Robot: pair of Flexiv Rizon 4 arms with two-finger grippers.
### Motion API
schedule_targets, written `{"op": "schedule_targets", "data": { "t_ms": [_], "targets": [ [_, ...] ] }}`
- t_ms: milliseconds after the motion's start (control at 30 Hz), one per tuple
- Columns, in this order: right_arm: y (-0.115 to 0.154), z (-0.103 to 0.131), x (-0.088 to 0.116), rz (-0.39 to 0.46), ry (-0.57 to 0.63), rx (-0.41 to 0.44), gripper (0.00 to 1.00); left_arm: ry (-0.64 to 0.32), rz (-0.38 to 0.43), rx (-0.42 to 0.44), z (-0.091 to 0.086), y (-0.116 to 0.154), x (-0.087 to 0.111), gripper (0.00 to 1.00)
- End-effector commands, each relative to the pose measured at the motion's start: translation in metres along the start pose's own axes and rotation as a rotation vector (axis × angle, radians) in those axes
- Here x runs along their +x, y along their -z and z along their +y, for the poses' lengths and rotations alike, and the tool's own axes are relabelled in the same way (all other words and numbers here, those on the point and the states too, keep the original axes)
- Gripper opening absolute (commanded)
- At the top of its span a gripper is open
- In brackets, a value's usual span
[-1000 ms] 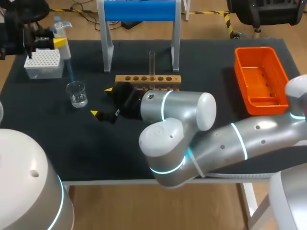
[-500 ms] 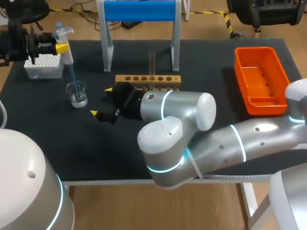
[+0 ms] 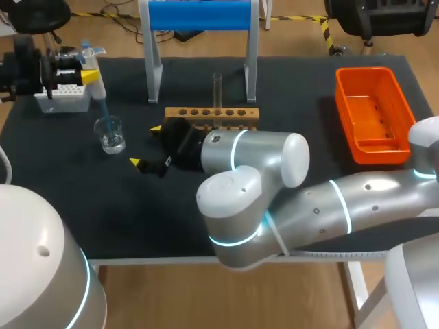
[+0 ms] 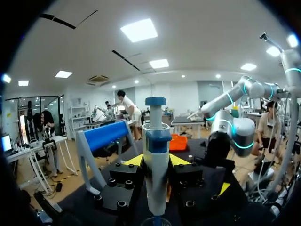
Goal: Invert the test tube, pick up the pipette, mount the tip to pipette, aspirate from beaker and dispense into the tube, eject the tip, return the pipette, and cap with the stopper.
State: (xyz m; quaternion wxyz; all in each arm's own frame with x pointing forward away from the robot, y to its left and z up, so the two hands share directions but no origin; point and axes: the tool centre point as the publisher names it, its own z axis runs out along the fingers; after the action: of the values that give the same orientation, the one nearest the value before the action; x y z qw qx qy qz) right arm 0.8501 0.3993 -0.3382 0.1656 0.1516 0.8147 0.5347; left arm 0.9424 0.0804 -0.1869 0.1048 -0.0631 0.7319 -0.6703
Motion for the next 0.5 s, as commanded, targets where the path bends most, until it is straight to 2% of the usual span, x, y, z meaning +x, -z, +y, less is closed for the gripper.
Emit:
{"op": "schedule_targets", "data": {
  "t_ms": [33, 500],
  "targets": [
    [-0.0001, -0.0001, -0.0004, 0.000, -0.001, 0.001, 1.00, 0.002, 0.007, 0.006, 0.0039, 0.0009, -0.0027, 0.00],
    [-0.0001, -0.0001, -0.0004, 0.000, -0.001, 0.001, 1.00, 0.010, 0.002, 0.010, 0.0085, 0.0010, -0.0020, 0.00]
  ]
}}
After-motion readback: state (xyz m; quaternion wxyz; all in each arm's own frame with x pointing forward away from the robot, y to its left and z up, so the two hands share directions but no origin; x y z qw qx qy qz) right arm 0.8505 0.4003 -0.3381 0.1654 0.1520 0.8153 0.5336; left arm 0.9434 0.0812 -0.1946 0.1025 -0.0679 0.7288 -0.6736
